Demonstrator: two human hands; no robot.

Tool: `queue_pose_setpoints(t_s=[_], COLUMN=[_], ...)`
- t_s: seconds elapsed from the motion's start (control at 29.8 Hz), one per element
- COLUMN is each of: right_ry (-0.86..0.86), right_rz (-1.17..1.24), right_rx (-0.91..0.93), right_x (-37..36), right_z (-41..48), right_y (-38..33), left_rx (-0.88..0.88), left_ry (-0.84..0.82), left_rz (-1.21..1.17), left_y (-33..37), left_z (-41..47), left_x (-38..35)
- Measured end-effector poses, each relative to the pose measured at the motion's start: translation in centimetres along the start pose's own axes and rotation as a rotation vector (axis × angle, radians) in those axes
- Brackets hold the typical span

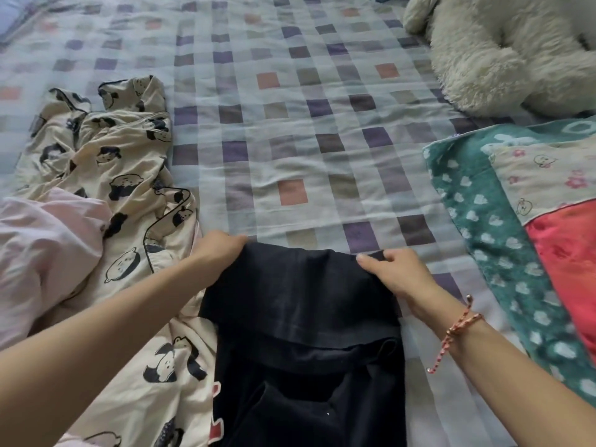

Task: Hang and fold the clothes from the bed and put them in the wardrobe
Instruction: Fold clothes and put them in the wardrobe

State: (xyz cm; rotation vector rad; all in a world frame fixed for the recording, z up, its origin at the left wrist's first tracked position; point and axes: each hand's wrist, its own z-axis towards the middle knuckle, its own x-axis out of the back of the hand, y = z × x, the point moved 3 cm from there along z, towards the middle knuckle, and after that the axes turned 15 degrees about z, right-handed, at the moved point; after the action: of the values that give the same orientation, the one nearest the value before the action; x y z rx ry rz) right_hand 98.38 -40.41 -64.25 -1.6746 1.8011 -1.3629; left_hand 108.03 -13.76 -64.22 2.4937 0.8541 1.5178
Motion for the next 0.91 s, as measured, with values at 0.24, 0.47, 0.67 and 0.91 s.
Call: queue_pose_setpoints(t_s=[0.24, 0.47, 0.67, 0.91], right_ry=[0.271, -0.062, -0.130, -0.150], right_rz=[-0.067, 0.259, 0.289, 0.110], right_rx=[0.286, -0.075, 0.103, 0.541], right_x=[1.3, 1.8, 2.9, 5.1], right_z=[3.4, 4.5, 0.2, -14.1], right_y=[-2.5, -1.3, -2.5, 2.8], left_rx=[-0.134, -0.246, -0.417, -0.950], left_ry=[0.216, -0.364, -0.204, -0.007], left_rz=[-0.187, -0.278, -0.258, -0.029], left_y=[0.7, 0.1, 0.1, -7.8], left_z=[1.3, 2.3, -1.9, -14.7], left_x=[0.3, 0.6, 3.7, 5.2])
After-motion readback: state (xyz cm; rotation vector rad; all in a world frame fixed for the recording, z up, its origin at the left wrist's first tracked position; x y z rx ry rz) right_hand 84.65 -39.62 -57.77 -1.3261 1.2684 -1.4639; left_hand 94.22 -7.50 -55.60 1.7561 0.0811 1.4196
